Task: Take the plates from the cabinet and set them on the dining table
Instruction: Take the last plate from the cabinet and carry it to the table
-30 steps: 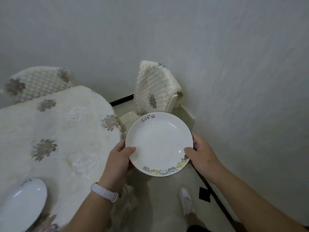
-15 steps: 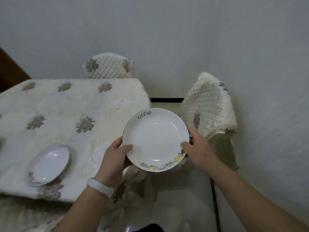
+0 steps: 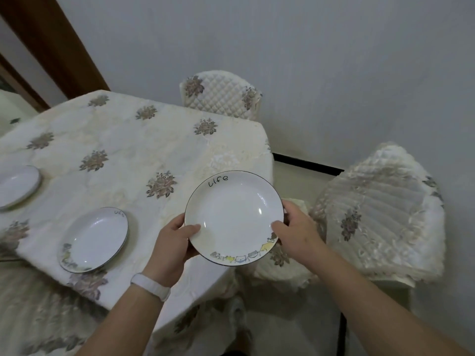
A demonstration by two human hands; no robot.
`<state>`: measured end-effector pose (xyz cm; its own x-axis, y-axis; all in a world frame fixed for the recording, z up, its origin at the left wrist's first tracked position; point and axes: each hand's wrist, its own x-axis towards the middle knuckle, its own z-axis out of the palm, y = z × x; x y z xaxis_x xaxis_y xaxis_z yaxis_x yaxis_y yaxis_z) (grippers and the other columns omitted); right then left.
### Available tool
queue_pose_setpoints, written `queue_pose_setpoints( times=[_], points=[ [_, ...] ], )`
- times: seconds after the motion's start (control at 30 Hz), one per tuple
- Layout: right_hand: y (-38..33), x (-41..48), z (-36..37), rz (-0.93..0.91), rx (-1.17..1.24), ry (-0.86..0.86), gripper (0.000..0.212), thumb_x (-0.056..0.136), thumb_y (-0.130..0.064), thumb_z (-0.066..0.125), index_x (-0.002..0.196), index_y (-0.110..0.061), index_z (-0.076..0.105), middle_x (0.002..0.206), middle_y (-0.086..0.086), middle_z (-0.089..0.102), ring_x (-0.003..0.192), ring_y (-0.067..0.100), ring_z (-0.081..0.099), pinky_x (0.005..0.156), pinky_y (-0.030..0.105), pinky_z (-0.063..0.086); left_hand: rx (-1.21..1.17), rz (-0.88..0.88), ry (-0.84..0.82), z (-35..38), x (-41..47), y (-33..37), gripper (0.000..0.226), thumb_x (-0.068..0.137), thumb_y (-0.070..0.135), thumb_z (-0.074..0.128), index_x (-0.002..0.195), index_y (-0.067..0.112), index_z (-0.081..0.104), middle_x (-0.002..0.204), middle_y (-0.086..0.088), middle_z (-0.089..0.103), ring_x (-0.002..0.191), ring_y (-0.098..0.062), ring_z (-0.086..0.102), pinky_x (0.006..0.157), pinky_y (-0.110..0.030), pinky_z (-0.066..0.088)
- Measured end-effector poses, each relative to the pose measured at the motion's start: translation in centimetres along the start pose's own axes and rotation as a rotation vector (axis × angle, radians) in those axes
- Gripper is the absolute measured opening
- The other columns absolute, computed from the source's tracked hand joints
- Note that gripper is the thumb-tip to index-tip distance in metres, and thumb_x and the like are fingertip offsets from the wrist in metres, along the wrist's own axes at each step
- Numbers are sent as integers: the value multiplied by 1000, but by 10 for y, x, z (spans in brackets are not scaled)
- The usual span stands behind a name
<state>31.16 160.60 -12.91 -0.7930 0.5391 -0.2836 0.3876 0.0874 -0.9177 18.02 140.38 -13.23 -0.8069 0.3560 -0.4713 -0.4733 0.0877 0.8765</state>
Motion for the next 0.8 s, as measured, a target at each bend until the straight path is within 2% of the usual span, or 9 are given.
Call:
queue_pose_setpoints(
  times=[0.1,0.17,0.3,0.43,0.57,0.63,0.73,0.8],
  points=[
    [-2,35,6,51,-71,-19,44,85,-12,48,111,-47,52,93,-4,68,68,22,59,61,47,56,-21,-31,6,-1,35,4,34,90,-2,51,116,14,66,93,-8,76,72,-24,70,57,-33,56],
    [-3,59,10,92,-104,-44,47,84,-14,47,118,-47,51,93,-2,67,65,22,58,58,44,54,-25,-54,5,-2,60,6,35,89,-2,51,117,15,65,94,-8,76,73,-23,72,56,-33,56],
    [-5,107,23,129,-119,-48,50,87,-9,48,126,-39,51,89,2,69,56,10,54,51,22,45,-21,-103,16,-6,114,10,37,90,-2,52,120,14,64,102,-12,75,80,-27,72,60,-37,58],
    [0,145,39,142,-161,-67,45,85,-10,48,120,-38,53,91,0,69,72,25,63,58,28,48,-12,-141,18,-12,156,9,36,90,-2,52,119,17,65,105,-13,73,85,-30,71,64,-41,59],
    [6,174,49,172,-167,-66,46,85,-6,48,121,-34,53,94,-5,68,81,18,63,64,28,48,8,-151,32,-17,184,8,36,89,-3,52,110,21,67,104,-13,72,90,-34,70,67,-45,60],
    [12,185,53,180,-171,-80,47,84,-7,49,122,-34,53,94,-4,69,79,18,64,66,32,51,11,-154,50,-17,192,7,36,88,-4,52,109,23,67,103,-12,73,91,-35,70,69,-46,60],
    [20,205,55,184,-210,-108,45,85,-9,49,123,-33,52,91,0,68,69,17,60,59,28,46,28,-156,91,-16,207,3,38,88,-4,53,103,27,67,98,-9,73,87,-30,70,70,-45,60],
    [24,218,57,183,-228,-125,43,86,-9,50,123,-32,51,91,-3,67,72,16,60,59,27,44,31,-156,124,-12,215,-1,38,87,-5,53,105,25,67,95,-8,73,84,-29,70,72,-45,60]
  ],
)
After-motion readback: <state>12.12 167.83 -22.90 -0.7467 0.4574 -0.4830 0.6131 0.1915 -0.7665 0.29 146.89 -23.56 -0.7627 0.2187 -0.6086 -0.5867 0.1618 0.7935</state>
